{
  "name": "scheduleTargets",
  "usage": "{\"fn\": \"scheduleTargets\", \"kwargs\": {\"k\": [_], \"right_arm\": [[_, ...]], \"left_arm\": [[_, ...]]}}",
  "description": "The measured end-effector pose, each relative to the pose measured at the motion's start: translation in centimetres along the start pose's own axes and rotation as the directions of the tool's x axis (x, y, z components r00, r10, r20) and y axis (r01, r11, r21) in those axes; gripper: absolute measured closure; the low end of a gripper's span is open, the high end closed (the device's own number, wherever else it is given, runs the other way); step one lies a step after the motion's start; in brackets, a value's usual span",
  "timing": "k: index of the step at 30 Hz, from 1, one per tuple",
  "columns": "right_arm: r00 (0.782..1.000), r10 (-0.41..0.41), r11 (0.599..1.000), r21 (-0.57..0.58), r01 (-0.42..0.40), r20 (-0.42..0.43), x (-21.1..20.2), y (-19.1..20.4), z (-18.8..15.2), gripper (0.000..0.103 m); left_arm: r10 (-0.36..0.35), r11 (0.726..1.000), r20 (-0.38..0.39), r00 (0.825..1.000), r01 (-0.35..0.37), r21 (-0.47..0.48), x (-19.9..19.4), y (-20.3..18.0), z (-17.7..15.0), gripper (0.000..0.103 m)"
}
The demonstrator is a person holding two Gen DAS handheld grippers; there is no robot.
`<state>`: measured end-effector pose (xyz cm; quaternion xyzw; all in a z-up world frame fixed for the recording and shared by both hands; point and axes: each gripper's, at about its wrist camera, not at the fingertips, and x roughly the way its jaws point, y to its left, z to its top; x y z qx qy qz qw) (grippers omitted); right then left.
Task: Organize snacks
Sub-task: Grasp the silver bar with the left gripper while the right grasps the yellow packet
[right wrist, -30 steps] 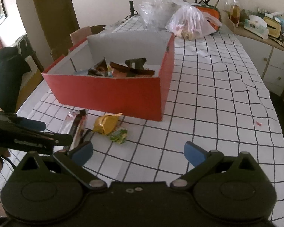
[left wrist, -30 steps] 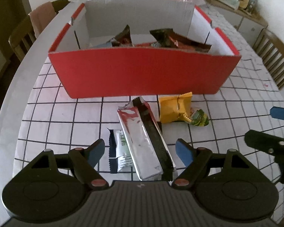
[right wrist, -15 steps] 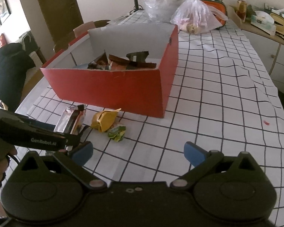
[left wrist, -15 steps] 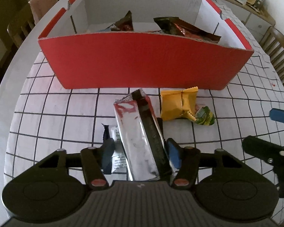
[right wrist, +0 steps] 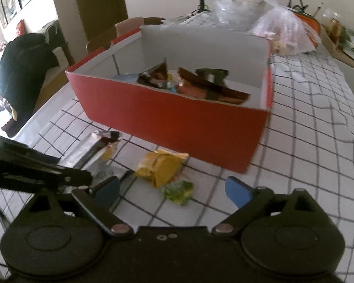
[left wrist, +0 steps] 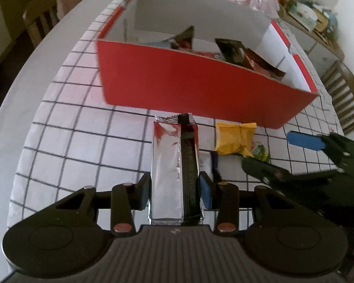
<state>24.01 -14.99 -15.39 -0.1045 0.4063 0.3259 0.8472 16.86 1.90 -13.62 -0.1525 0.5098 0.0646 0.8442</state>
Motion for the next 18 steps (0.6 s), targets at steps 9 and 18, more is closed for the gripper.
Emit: {"fn": "scheduleTargets", "kwargs": {"k": [9,18], "right_arm": [[0.999,-0.043,0.999,-0.017,0.043,-0.016,3.9,1.9,1.1,0.025],[0.995,-0.089,0.996,-0.016,0.089,-0.036,4.5,2.6,0.8,0.058]], "left_arm": [[0.004,0.999,0.017,1.000,-0.003,-0.045,-1.9,2.8,-0.6,0.062],[-0.007,0.999,0.030,1.000,0.008,-0.046,-2.7,4.1,-0.8,0.062]]}}
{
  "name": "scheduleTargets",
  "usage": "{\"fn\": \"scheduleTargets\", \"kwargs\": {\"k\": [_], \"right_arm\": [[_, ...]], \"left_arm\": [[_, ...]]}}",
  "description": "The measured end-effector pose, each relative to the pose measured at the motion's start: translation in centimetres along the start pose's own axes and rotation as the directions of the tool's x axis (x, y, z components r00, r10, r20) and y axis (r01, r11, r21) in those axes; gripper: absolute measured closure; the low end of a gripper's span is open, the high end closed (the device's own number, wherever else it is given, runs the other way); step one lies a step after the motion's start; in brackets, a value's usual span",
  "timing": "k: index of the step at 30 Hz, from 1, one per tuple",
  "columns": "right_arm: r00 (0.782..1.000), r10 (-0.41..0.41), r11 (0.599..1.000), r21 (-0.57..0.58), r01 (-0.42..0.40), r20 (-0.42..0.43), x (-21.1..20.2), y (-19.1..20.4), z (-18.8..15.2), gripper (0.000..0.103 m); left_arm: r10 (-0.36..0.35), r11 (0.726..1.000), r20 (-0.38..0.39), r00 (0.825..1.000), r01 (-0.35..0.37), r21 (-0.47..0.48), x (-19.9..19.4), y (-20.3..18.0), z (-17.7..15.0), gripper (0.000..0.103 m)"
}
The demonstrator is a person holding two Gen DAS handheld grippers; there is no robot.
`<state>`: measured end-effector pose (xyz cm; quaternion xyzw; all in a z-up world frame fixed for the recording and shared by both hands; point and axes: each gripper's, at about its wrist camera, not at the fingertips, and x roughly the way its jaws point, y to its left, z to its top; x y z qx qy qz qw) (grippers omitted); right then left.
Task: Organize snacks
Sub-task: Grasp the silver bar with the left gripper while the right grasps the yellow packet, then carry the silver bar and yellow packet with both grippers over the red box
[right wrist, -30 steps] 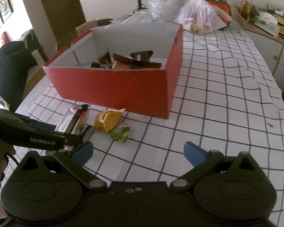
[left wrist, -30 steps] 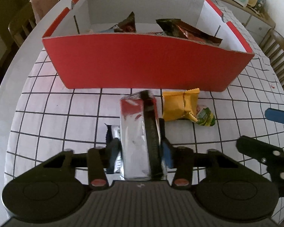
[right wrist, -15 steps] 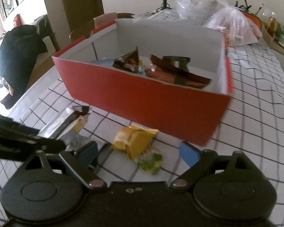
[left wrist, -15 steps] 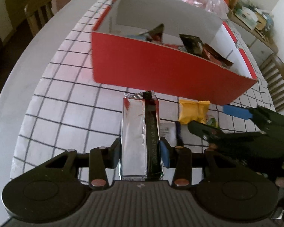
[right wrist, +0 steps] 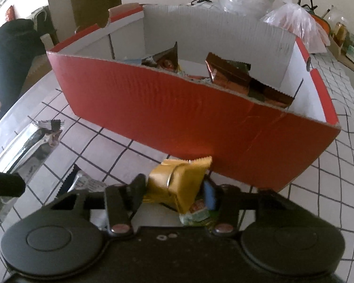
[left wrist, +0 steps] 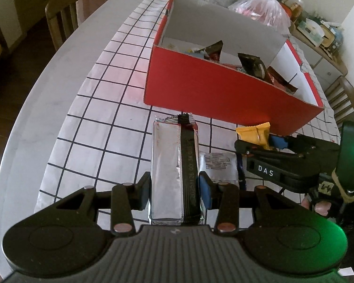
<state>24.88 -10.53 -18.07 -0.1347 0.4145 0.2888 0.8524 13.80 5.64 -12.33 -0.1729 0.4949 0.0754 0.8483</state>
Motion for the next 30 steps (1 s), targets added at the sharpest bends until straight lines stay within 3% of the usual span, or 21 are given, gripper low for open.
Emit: {"fn": "scheduleTargets", "kwargs": {"k": [3,6,11,30], "right_arm": [[1.000,-0.008,1.000,0.001,0.008,0.009,-0.5,0.1,0.0,0.061],[1.000,-0.003,1.000,0.020,0.003,0.019,-1.5,0.2,0.0,0.073],[0.999,-0.010,0.999,0.039,0.008,0.031,-2.9,0.5,-0.5,0.083],[0.987,-0.037,0.993,0.119,0.019,0.153,-11.9,3.0,-0.7,0.084]], "left_arm": [[-0.008,1.000,0.006,1.000,0.008,0.009,-0.3,0.1,-0.1,0.062],[-0.016,1.000,0.015,1.000,0.016,0.023,-0.7,0.2,-0.2,0.062],[-0.031,0.998,0.024,0.999,0.030,0.048,-1.3,0.2,-0.5,0.062],[-0.088,0.987,0.121,0.989,0.070,0.148,-6.1,0.5,-0.5,0.062]]}}
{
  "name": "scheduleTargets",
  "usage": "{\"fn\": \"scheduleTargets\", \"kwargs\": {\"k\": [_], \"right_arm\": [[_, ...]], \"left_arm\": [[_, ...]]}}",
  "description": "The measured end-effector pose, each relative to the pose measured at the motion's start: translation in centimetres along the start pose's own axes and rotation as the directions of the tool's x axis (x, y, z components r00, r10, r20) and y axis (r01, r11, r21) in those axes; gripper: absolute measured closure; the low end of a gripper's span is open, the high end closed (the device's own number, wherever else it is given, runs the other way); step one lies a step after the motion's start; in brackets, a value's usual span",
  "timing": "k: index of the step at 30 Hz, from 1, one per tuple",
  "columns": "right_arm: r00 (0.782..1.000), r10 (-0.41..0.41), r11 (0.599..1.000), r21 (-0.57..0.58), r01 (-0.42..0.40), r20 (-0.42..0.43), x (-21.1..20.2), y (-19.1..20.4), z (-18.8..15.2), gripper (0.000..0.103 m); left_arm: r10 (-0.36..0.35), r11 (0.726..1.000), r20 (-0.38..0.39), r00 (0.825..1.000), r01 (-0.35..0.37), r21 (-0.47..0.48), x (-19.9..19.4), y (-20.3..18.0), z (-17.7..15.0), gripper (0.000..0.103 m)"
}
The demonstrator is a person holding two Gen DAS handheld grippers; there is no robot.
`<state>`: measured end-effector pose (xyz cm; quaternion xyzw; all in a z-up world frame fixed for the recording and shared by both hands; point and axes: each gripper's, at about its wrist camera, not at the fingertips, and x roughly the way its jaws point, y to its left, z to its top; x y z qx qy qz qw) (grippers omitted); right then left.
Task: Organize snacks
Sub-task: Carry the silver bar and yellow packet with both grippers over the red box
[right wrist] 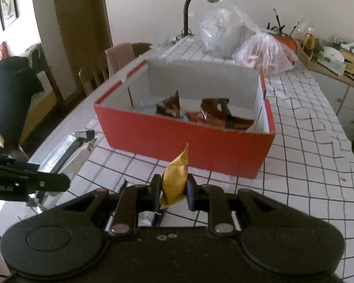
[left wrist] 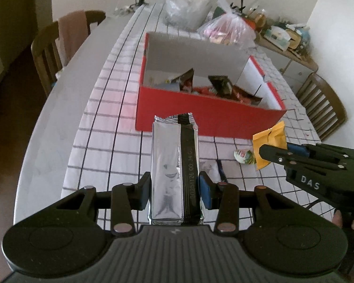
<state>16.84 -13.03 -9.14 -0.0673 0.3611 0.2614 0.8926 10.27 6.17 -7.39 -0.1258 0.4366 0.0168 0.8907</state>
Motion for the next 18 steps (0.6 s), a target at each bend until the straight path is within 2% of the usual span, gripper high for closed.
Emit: {"fn": "scheduleTargets", "kwargs": {"k": [11,18], "right_arm": [[0.997,-0.025,1.000,0.004,0.025,0.078,-2.5,0.5,3.6,0.084],[0.993,-0.049,0.999,-0.003,0.049,0.112,-2.2,-0.5,6.2,0.084]], "left_arm": [[-0.020,0.998,0.096,0.995,0.014,0.062,-2.5,-0.5,3.2,0.062],[-0.011,0.997,0.132,0.991,0.001,0.078,-2.4,-0.9,6.1,0.062]]}}
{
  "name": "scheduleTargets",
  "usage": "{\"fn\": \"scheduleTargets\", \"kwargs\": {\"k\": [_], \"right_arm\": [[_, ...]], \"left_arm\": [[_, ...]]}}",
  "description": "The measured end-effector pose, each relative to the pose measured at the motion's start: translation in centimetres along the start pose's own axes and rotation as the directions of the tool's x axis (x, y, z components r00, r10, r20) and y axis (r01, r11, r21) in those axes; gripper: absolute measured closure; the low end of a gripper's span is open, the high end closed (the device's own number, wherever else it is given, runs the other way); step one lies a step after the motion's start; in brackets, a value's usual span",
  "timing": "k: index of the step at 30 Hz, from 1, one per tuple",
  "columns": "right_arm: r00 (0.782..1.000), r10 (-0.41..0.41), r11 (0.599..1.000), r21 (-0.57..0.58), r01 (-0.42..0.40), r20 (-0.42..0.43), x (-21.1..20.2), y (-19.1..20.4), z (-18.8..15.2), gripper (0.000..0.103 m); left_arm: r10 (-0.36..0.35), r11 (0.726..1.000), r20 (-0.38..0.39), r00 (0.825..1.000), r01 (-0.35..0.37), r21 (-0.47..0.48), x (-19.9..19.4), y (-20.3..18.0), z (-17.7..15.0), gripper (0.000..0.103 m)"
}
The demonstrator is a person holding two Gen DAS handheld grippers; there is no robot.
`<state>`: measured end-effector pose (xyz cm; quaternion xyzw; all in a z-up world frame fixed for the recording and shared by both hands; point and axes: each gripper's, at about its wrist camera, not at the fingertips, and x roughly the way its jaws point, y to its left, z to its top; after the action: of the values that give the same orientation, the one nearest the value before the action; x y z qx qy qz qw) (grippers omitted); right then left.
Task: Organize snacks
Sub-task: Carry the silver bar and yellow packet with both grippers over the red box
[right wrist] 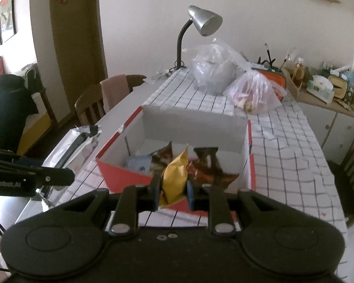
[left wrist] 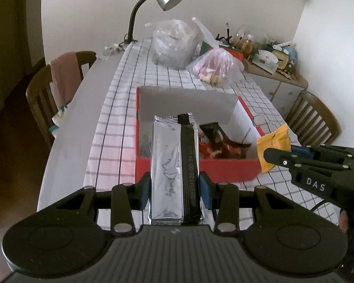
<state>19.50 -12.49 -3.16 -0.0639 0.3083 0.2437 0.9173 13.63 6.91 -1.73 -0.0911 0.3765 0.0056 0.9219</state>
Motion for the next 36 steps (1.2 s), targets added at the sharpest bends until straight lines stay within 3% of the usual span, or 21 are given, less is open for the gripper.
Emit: {"fn": "scheduleTargets", "kwargs": {"k": [10,18,27,36], "right_arm": [[1.000,-0.004,1.000,-0.001,0.004,-0.014,4.2,-3.1,3.3,0.084],[0.998,0.023,1.000,0.011,-0.022,-0.061,9.1,-5.2,5.0,0.084],[0.988,0.052,0.999,0.019,-0.050,-0.148,14.1,-5.8,4.9,0.084],[0.975,0.070,0.997,0.005,-0.071,-0.213,17.1,-5.6,3.5,0.084]], "left_arm": [[0.045,0.998,-0.008,0.999,-0.045,0.049,3.9,-1.3,4.4,0.062],[0.081,0.994,-0.064,0.995,-0.076,0.082,9.0,-1.5,6.8,0.062],[0.118,0.991,-0.163,0.980,-0.105,0.087,14.7,-0.7,7.7,0.062],[0.130,0.989,-0.221,0.966,-0.110,0.101,17.7,-0.8,7.0,0.062]]}}
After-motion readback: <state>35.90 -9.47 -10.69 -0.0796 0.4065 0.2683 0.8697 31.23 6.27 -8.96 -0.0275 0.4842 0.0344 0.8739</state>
